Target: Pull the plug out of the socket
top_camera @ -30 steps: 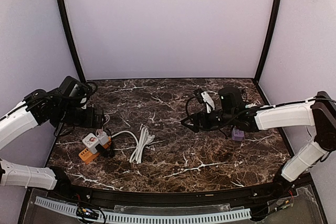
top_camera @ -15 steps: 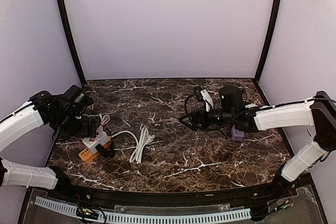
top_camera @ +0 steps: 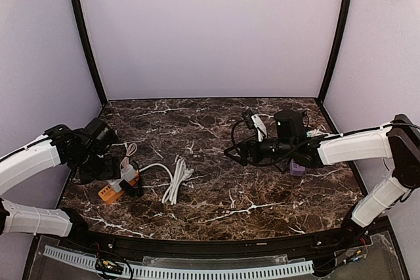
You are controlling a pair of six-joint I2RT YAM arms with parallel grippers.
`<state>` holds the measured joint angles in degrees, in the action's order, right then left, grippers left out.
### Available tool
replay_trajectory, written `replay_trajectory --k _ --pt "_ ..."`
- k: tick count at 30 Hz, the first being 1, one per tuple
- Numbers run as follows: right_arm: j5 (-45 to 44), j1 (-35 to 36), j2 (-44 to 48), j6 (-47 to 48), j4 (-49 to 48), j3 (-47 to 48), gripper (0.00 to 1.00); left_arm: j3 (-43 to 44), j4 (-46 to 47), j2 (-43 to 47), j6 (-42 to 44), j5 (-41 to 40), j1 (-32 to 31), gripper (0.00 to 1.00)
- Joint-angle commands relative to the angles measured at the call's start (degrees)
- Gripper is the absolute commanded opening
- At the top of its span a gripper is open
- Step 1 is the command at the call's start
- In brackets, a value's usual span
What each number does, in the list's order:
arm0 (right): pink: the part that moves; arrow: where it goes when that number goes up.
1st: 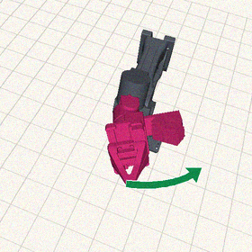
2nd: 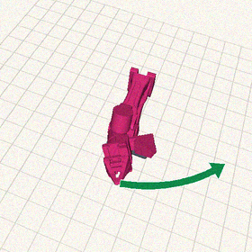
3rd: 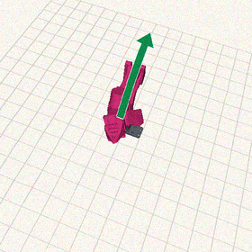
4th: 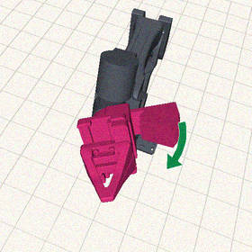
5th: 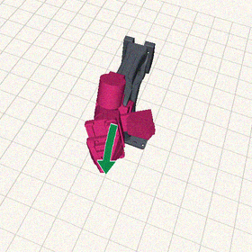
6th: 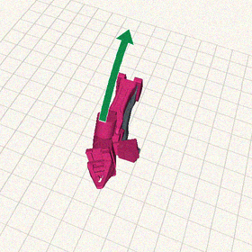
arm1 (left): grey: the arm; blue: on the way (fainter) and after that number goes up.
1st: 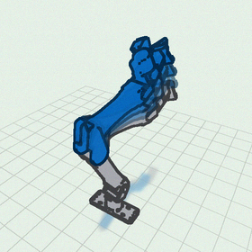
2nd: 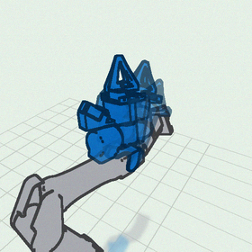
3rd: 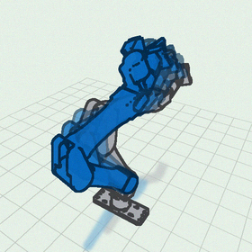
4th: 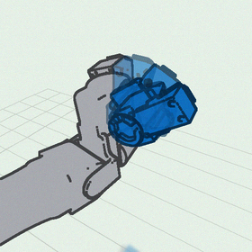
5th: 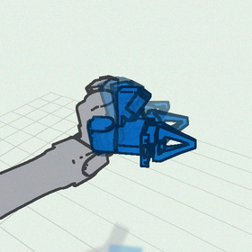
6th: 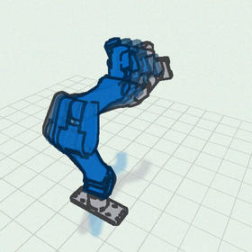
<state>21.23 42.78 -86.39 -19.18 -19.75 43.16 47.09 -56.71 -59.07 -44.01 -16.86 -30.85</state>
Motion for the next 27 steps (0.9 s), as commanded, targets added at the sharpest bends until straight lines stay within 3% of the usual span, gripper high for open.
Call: replay_trajectory --k 1,27 --pt "0.9 0.6 0.6 -1.1 -2.7 -1.0 0.99 -3.3 3.3 0.7 -1.2 1.9 0.6 0.87" --pt "-0.7 0.6 2.1 -0.1 -0.8 -0.7 0.99 -6.6 25.9 -8.1 3.5 15.3 -1.0 0.81"
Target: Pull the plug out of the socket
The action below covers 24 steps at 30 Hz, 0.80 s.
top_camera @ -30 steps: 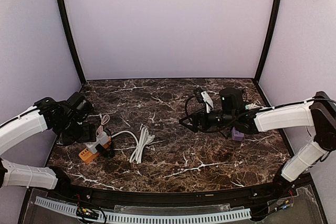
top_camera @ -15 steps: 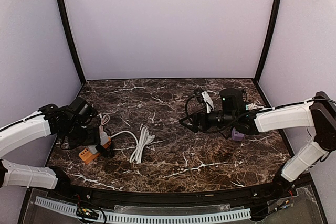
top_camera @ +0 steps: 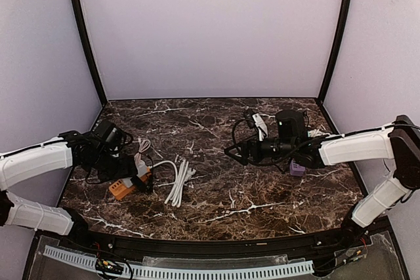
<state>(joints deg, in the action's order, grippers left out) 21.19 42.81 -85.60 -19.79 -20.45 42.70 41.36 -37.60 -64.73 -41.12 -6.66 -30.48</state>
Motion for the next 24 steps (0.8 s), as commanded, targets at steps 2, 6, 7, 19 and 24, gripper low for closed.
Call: replay_trajectory --k 2,6,7,19,24 --pt "-0.8 0.6 1.3 0.5 0.0 -0.2 0.99 0.1 8.2 -4.8 0.9 5.0 -3.0 0.81" --pt "-0.8 0.6 1.4 0.6 0.3 -0.2 0.99 2.8 11.5 -10.0 0.7 4.7 -6.6 0.79" --pt "-0.8 0.6 1.4 0.7 0.4 -0.3 0.99 3.9 12.0 -12.0 0.7 4.8 -7.7 0.79" --pt "-1.6 0.6 1.9 1.0 1.3 -1.5 0.99 14.7 20.1 -26.7 -4.3 6.3 -13.7 0.74" --pt "-1.4 0.6 1.5 1.0 1.3 -1.7 0.99 19.0 21.9 -31.9 -7.0 6.1 -16.4 0.74"
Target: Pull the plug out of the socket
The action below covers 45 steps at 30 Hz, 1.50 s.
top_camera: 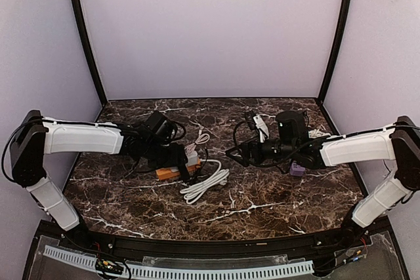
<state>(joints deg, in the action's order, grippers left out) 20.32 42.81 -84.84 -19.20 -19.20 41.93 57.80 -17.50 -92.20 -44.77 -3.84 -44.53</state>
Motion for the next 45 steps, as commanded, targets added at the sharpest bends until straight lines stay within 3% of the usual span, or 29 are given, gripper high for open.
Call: replay_trajectory --k 1,7,18,26,32,37,45 --pt "-0.5 0.6 0.7 0.4 0.1 -0.8 0.99 3.9 1.9 -5.1 -3.5 3.3 -2.6 0.74" --pt "-0.5 0.6 1.1 0.3 0.3 -1.2 0.99 7.5 0.2 -6.9 -0.3 4.7 -3.4 0.76" --pt "-1.7 2.3 -0.9 0.0 0.1 0.6 0.98 12.0 -10.9 0.5 7.5 0.8 -2.1 0.91" --pt "-4.5 2.5 -7.3 24.2 14.1 13.3 0.99 -0.5 -1.9 8.1 5.5 3.6 -1.2 0.91" --pt "0.7 2.3 -14.0 28.4 15.2 20.3 0.99 -8.2 1.8 11.1 -1.8 3.1 0.0 0.83" --pt "9.0 0.3 -19.6 28.7 14.8 24.5 0.99 -11.7 2.5 10.6 -4.0 3.1 0.1 0.66" --pt "19.2 -1.1 -26.5 28.1 15.4 31.8 0.99 -13.1 6.6 6.2 -4.8 5.1 1.4 0.61"
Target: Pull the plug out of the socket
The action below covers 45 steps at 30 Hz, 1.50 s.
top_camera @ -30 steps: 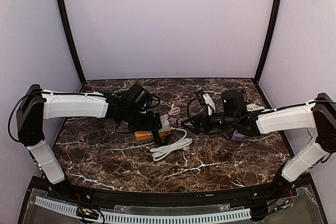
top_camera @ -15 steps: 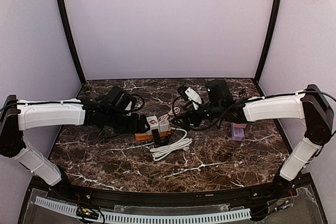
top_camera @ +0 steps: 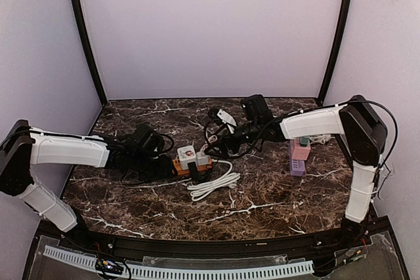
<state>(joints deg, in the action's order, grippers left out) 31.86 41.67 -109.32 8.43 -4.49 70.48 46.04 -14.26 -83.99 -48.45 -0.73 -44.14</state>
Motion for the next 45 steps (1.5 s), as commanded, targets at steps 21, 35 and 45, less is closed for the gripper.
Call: replay_trajectory --k 21,35,45 --pt "4.2 -0.5 12.0 -3.3 -0.3 -8.6 0.99 9.1 3.4 -15.3 6.1 4.8 7.1 0.6" --pt "-5.2 -4.2 18.3 -1.4 1.4 -13.6 0.93 15.2 -5.4 -11.3 12.1 0.6 9.7 0.61" --pt "0.5 -4.1 12.3 2.1 -10.5 -19.8 0.65 21.8 -7.8 -17.0 14.8 0.6 9.7 0.53"
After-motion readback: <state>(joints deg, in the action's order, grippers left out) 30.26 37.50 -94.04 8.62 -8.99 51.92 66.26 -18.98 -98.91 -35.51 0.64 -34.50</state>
